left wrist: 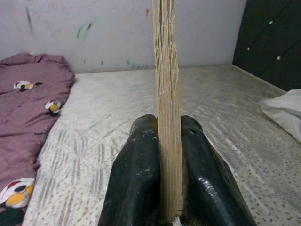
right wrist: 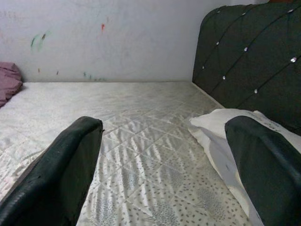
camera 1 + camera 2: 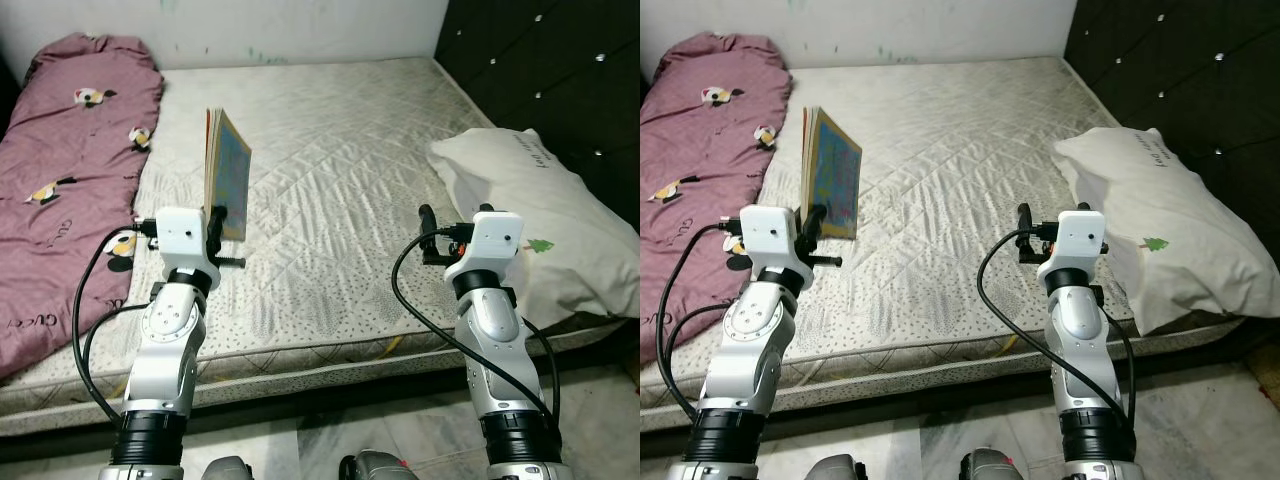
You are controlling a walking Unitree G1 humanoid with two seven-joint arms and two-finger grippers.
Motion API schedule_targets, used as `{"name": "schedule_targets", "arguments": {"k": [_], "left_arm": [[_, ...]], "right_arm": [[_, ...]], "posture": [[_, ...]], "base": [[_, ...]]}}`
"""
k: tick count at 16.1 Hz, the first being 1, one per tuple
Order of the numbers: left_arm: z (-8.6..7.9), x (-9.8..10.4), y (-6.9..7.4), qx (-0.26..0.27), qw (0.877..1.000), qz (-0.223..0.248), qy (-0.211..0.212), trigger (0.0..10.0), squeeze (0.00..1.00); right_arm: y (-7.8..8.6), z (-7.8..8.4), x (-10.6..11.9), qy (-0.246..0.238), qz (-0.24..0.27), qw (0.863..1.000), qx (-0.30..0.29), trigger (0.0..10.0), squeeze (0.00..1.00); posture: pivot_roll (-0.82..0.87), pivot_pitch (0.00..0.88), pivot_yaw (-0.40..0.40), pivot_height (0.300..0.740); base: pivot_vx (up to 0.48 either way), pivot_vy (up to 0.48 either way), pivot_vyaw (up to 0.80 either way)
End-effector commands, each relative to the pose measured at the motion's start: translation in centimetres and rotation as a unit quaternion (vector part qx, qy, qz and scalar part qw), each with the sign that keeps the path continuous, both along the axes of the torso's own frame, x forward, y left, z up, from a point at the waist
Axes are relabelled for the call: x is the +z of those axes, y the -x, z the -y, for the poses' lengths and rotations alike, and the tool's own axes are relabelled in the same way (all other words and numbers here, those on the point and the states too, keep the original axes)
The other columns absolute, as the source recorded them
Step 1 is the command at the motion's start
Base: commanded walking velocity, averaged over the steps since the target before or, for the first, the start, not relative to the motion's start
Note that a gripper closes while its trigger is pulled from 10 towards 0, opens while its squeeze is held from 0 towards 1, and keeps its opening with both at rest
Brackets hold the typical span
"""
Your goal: Clean up the room
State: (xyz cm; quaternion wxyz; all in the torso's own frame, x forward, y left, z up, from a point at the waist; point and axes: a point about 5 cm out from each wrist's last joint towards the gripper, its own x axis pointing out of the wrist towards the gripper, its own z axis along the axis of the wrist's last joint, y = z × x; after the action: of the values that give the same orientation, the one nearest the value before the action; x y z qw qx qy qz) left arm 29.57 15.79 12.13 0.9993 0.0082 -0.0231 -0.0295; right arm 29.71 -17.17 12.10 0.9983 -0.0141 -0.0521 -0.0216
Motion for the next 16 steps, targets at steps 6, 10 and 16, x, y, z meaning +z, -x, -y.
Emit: {"name": "schedule_targets", "arguments": {"k": [6,10,16], "left_arm": [[0.28,1.71,-0.64,-0.007,0.999,0.035,0.001,10.0,0.0],[0.39,1.47,-0.44,-0.003,0.999,0.033,0.003,10.0,0.0],[0.48,1.67,-0.35,-0.003,0.999,0.042,0.016,10.0,0.0]], "right_arm": [[-0.09,0.29,-0.01,0.001,0.004,1.0,-0.002,10.0,0.0],[-0.2,0.34,-0.01,0.001,0.003,1.0,0.005,10.0,0.0],[-0.3,0.36,0.09,0.003,0.005,1.0,0.008,10.0,0.0]], "posture": [[-0.03,0.0,0.013,0.74],[-0.03,0.0,0.005,0.74],[-0.04,0.0,0.003,0.74]], "base": [[0.0,-0.341,0.0],[0.0,-0.341,0.0],[0.0,-0.171,0.0]]}}
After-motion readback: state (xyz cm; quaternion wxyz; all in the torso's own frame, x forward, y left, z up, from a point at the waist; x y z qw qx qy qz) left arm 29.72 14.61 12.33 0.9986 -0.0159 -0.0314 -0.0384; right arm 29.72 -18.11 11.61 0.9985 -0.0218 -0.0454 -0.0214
